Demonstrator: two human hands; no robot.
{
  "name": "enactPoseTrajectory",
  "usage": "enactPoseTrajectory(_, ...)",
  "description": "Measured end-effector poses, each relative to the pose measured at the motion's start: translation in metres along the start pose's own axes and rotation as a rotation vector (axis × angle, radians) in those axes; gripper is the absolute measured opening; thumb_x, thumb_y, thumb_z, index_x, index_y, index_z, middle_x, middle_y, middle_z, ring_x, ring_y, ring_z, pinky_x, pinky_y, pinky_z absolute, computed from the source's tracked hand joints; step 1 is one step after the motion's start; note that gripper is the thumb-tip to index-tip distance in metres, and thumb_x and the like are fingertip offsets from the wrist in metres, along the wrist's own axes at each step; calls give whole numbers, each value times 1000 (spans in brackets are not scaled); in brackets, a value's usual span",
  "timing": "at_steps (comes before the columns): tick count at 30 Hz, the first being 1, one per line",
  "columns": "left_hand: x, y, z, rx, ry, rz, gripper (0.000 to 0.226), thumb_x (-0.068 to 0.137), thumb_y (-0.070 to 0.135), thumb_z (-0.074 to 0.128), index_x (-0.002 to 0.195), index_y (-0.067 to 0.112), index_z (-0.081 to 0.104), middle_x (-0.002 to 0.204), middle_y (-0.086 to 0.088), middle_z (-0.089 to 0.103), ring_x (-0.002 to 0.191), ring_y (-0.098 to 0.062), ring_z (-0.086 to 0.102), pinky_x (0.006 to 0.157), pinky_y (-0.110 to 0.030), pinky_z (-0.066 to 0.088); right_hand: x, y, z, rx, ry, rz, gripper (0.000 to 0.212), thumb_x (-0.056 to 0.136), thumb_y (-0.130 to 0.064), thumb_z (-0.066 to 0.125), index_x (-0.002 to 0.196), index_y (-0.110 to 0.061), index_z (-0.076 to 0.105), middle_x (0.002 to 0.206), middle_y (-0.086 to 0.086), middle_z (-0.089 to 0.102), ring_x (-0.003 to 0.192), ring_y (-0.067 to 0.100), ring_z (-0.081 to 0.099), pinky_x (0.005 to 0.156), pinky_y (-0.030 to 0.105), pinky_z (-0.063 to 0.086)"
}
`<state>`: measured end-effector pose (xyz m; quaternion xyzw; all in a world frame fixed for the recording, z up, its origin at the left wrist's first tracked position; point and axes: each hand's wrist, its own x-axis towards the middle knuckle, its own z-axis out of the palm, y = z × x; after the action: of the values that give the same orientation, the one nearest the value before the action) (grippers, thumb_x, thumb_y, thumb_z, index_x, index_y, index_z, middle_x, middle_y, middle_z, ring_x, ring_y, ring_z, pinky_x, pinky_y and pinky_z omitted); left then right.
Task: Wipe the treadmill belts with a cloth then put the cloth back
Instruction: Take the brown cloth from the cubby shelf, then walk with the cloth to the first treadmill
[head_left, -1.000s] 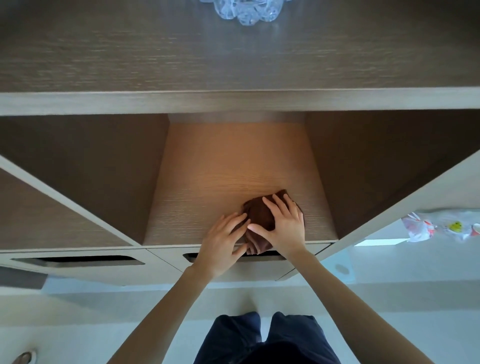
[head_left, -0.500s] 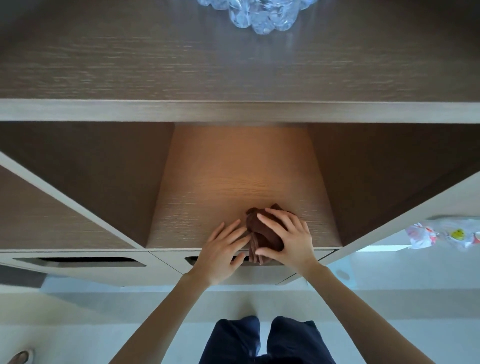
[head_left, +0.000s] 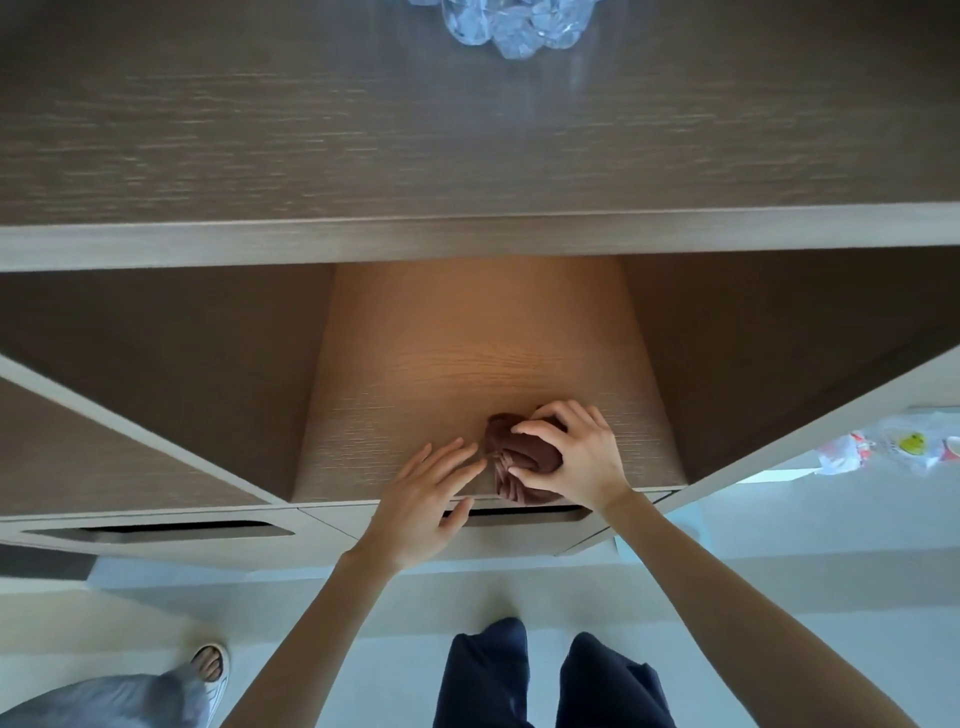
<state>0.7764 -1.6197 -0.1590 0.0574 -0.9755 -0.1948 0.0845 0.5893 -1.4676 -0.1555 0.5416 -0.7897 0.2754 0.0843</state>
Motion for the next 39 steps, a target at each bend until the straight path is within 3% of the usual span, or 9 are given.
enactPoseTrajectory(8, 30, 21, -9, 40, 45, 139, 45, 92, 36, 42, 130, 16, 55, 136, -1, 52, 132, -19, 40, 110, -46, 31, -52, 4, -39, 4, 36, 122, 39, 64, -49, 76, 94, -25, 72, 85, -3, 61, 79, 16, 58, 69, 32, 44)
enactPoseTrajectory(12, 50, 58, -2, 139, -64, 288, 51, 94, 46, 37, 134, 17, 51, 140, 1, 49, 135, -15, 36, 114, -40, 22, -114, 10, -76, -29, 83, 359, 41, 64, -53, 74, 95, -26, 73, 88, -2, 62, 79, 18, 60, 72, 29, 47)
enactPoseTrajectory(15, 59, 104, 15, 129, -137, 456, 53, 93, 49, 38, 131, 16, 54, 139, 1, 50, 134, -15, 38, 114, -37, 23, -169, 9, -105, -41, 127, 515, 40, 64, -53, 71, 95, -27, 72, 86, -3, 61, 74, 19, 60, 66, 28, 50)
enactPoseTrajectory(20, 61, 190, 55, 28, -250, 714, 53, 80, 41, 67, 126, 15, 58, 130, -3, 57, 120, -20, 53, 99, -38, 43, -272, -9, -147, -76, 210, 799, 40, 65, -52, 70, 94, -26, 73, 84, -6, 60, 73, 19, 60, 63, 30, 51)
enactPoseTrajectory(23, 55, 245, 81, 35, -413, 769, 55, 89, 48, 50, 136, 19, 48, 137, -1, 50, 124, -19, 48, 100, -39, 42, -336, -28, -167, -125, 231, 947, 41, 67, -55, 67, 96, -26, 72, 85, -6, 60, 72, 18, 58, 62, 30, 50)
enactPoseTrajectory(29, 38, 350, 137, 169, -612, 954, 60, 94, 55, 28, 147, 29, 21, 151, 3, 30, 139, -17, 25, 114, -39, 15, -457, -68, -209, -187, 338, 1250, 40, 65, -50, 72, 97, -26, 71, 86, -7, 59, 75, 17, 57, 63, 32, 50)
enactPoseTrajectory(35, 18, 463, 177, 173, -594, 1128, 58, 94, 51, 31, 146, 25, 28, 151, -1, 33, 139, -20, 26, 114, -40, 15, -560, -97, -262, -301, 452, 1438, 39, 63, -46, 74, 97, -28, 70, 85, -9, 57, 76, 14, 54, 64, 28, 43)
enactPoseTrajectory(39, -6, 542, 196, 123, -579, 1236, 54, 93, 45, 39, 140, 20, 42, 142, -4, 46, 133, -23, 38, 111, -42, 24, -613, -117, -297, -395, 593, 1555, 37, 64, -45, 74, 97, -27, 71, 82, -8, 57, 78, 17, 57, 66, 29, 44)
